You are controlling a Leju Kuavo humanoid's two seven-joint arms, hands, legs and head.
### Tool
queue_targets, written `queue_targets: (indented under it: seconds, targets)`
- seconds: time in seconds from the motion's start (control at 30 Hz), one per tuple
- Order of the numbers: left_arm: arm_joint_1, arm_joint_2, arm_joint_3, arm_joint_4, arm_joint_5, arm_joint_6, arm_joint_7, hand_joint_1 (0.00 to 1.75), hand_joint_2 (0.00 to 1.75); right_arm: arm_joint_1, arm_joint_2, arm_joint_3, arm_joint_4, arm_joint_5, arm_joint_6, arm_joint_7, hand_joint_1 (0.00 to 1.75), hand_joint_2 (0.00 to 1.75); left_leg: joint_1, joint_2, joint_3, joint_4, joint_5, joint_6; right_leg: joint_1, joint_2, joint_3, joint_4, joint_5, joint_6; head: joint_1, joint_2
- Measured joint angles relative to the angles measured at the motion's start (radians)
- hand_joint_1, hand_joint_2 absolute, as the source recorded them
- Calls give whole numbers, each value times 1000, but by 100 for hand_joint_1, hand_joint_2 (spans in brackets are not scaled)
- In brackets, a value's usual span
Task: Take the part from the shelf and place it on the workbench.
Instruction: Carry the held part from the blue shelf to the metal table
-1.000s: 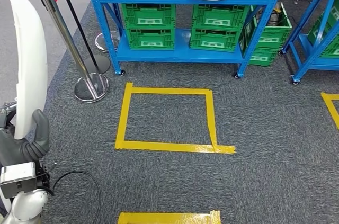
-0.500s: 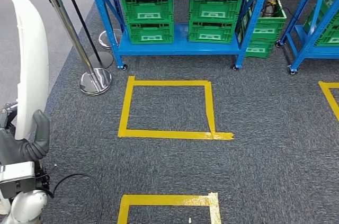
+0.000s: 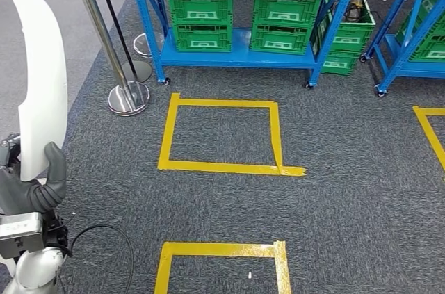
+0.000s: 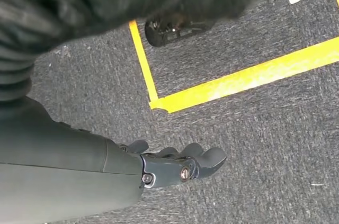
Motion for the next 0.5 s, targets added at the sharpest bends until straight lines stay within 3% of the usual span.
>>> queue_targets:
  seconds: [0.07, 0.1, 0.23, 0.37, 0.5]
  targets:
    - [-1, -2, 0, 0, 0, 0, -1, 143, 175, -2, 0, 1, 1, 0, 0, 0, 0, 0, -4, 1, -11, 13, 1, -8, -1, 1, 75, -122, 26, -7, -1, 0]
    - [-1, -2, 0, 0, 0, 0, -1, 143, 175, -3, 0, 1, 2, 0, 0, 0, 0, 0, -6, 1, -16, 19, 0, -9, -2, 1, 92, -152, 28, -11, -1, 0]
    - [-1, -2, -1, 0, 0, 0, -2, 143, 175, 0, 0, 2, 4, 1, 0, 0, 0, 0, -9, 1, -26, 24, 11, 14, 1, 1, 90, -158, 34, -22, -2, 0]
    - [-1, -2, -2, 0, 0, 0, -2, 143, 175, -2, 0, 3, 6, 1, 0, 0, 0, 0, -6, 1, -27, 15, 21, 1, 5, 0, 85, -158, 39, -30, -2, 0]
    - [-1, -2, -2, 0, 0, 0, -2, 175, 175, -2, 0, 3, 7, 1, 0, 0, 0, 0, -5, 1, -28, 10, 26, -14, 6, 0, 82, -157, 41, -34, -2, 0]
